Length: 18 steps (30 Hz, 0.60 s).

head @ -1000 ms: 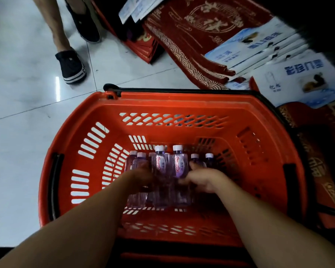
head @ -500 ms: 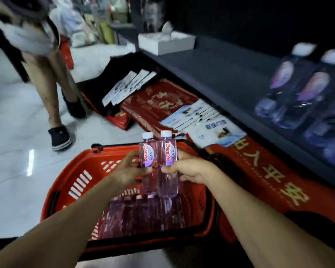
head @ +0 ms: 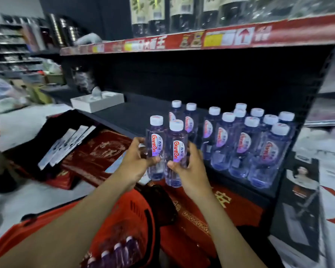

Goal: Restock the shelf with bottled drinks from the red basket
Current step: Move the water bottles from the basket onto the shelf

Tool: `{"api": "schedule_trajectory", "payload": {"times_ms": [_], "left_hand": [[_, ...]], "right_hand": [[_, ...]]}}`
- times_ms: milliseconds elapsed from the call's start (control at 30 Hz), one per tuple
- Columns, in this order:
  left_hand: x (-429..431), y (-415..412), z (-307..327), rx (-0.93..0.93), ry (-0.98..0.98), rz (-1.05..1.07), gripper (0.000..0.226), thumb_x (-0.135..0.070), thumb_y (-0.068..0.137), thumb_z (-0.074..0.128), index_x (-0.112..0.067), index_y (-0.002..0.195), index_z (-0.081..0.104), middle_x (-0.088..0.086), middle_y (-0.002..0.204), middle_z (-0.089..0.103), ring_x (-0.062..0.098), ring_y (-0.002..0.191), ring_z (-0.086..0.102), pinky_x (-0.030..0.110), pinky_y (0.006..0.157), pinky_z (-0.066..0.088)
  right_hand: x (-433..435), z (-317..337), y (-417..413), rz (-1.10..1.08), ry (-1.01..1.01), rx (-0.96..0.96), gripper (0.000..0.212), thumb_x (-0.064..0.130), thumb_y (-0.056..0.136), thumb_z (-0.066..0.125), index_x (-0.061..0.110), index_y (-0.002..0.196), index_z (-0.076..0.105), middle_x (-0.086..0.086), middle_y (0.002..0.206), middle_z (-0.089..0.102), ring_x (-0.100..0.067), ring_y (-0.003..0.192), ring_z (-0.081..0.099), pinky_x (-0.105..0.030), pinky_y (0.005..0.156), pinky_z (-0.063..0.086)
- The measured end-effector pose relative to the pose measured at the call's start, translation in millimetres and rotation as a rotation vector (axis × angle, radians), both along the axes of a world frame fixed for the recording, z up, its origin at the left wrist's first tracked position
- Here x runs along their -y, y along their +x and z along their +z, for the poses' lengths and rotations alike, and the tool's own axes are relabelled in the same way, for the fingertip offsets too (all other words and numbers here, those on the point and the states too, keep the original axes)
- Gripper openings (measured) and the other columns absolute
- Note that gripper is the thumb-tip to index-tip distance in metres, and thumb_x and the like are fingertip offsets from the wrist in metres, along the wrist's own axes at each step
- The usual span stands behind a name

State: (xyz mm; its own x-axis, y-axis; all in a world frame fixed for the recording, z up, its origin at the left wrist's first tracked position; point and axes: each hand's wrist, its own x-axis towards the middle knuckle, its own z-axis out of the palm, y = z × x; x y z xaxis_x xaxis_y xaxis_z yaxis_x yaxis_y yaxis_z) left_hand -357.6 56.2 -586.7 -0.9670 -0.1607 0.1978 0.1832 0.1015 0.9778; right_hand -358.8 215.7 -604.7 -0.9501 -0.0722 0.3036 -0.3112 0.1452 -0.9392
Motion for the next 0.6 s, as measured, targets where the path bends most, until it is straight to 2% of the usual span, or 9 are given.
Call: {"api": "schedule_trajectory", "payload": {"times_ms": [67, 100, 167, 267, 367, 433, 533, 567, 600], "left_hand": [[-16.6, -14.1, 5.2, -0.039, -0.046, -0.006, 0.045, 0.013, 0.079, 0.069, -0.011, 0.111, 0.047, 0.004, 0.099, 0.065, 0.012, 0.086, 0.063, 0.031, 0.079, 0.053], [-23.5, -21.7, 5.9, -0.054, -0.051, -0.008, 0.044, 0.013, 0.079, 0.069, -0.011, 0.110, 0.047, 0.001, 0.096, 0.065, 0.008, 0.085, 0.064, 0.027, 0.077, 0.053], [-35.1, -35.6, 4.6, -0.076, -0.046, -0.017, 0.043, 0.015, 0.080, 0.066, -0.010, 0.109, 0.047, -0.003, 0.096, 0.066, -0.004, 0.081, 0.065, 0.017, 0.071, 0.053], [-41.2, -55.8, -2.4, -0.113, -0.057, -0.031, 0.044, 0.014, 0.082, 0.065, -0.019, 0.105, 0.049, -0.010, 0.101, 0.067, -0.011, 0.084, 0.063, 0.008, 0.068, 0.049], [-34.6, -78.1, -11.8, -0.122, -0.061, -0.026, 0.048, 0.014, 0.080, 0.065, -0.024, 0.105, 0.050, -0.013, 0.102, 0.068, -0.005, 0.093, 0.064, 0.012, 0.071, 0.051], [-29.5, -90.2, -16.5, -0.126, -0.076, -0.036, 0.048, 0.013, 0.081, 0.066, -0.025, 0.107, 0.050, -0.016, 0.102, 0.068, -0.002, 0.097, 0.065, 0.017, 0.073, 0.053], [-26.7, -103.4, -18.8, -0.133, -0.069, -0.054, 0.046, 0.009, 0.083, 0.066, -0.020, 0.115, 0.049, -0.012, 0.110, 0.066, -0.002, 0.100, 0.064, 0.020, 0.078, 0.055], [-26.7, -106.9, -19.2, -0.127, -0.064, -0.060, 0.045, 0.009, 0.084, 0.065, -0.017, 0.117, 0.048, -0.009, 0.112, 0.065, -0.004, 0.099, 0.063, 0.018, 0.077, 0.054], [-26.3, -109.6, -19.1, -0.121, -0.062, -0.066, 0.045, 0.010, 0.084, 0.064, -0.015, 0.118, 0.047, -0.008, 0.113, 0.064, -0.008, 0.097, 0.063, 0.015, 0.075, 0.053]], "right_hand": [[-13.1, 2.6, -1.1, -0.091, 0.013, -0.048, 0.066, 0.010, 0.082, 0.074, 0.032, 0.137, 0.045, 0.006, 0.126, 0.044, 0.014, 0.107, 0.049, 0.000, 0.090, 0.038], [-16.7, 1.7, -4.3, -0.126, 0.029, -0.072, 0.066, 0.011, 0.083, 0.073, 0.034, 0.137, 0.044, 0.007, 0.125, 0.042, 0.022, 0.104, 0.044, 0.006, 0.082, 0.033], [-20.8, -1.8, -14.3, -0.189, 0.065, -0.107, 0.067, 0.017, 0.085, 0.072, 0.037, 0.140, 0.040, 0.011, 0.128, 0.040, 0.029, 0.104, 0.036, 0.009, 0.078, 0.028], [-21.4, -1.1, -33.9, -0.258, 0.076, -0.121, 0.068, 0.021, 0.087, 0.071, 0.030, 0.146, 0.037, 0.009, 0.135, 0.039, 0.021, 0.104, 0.038, 0.013, 0.079, 0.024], [-17.3, -2.1, -52.6, -0.302, 0.090, -0.121, 0.069, 0.020, 0.089, 0.070, 0.028, 0.148, 0.033, 0.014, 0.135, 0.034, 0.018, 0.108, 0.025, 0.015, 0.077, 0.019], [-10.9, -3.0, -60.4, -0.315, 0.091, -0.095, 0.073, 0.019, 0.091, 0.067, 0.030, 0.151, 0.027, 0.019, 0.136, 0.027, 0.020, 0.111, 0.018, 0.012, 0.084, 0.016], [-2.8, -6.4, -69.9, -0.336, 0.096, -0.091, 0.070, 0.018, 0.091, 0.067, 0.031, 0.149, 0.029, 0.010, 0.147, 0.029, 0.005, 0.124, 0.028, -0.008, 0.097, 0.022], [-0.6, -7.7, -72.8, -0.341, 0.096, -0.094, 0.069, 0.019, 0.090, 0.067, 0.031, 0.147, 0.031, 0.008, 0.148, 0.030, 0.001, 0.127, 0.032, -0.009, 0.098, 0.024], [1.3, -9.2, -75.5, -0.345, 0.102, -0.097, 0.067, 0.021, 0.090, 0.068, 0.031, 0.147, 0.033, 0.006, 0.148, 0.031, 0.001, 0.126, 0.032, -0.003, 0.095, 0.025]]}}
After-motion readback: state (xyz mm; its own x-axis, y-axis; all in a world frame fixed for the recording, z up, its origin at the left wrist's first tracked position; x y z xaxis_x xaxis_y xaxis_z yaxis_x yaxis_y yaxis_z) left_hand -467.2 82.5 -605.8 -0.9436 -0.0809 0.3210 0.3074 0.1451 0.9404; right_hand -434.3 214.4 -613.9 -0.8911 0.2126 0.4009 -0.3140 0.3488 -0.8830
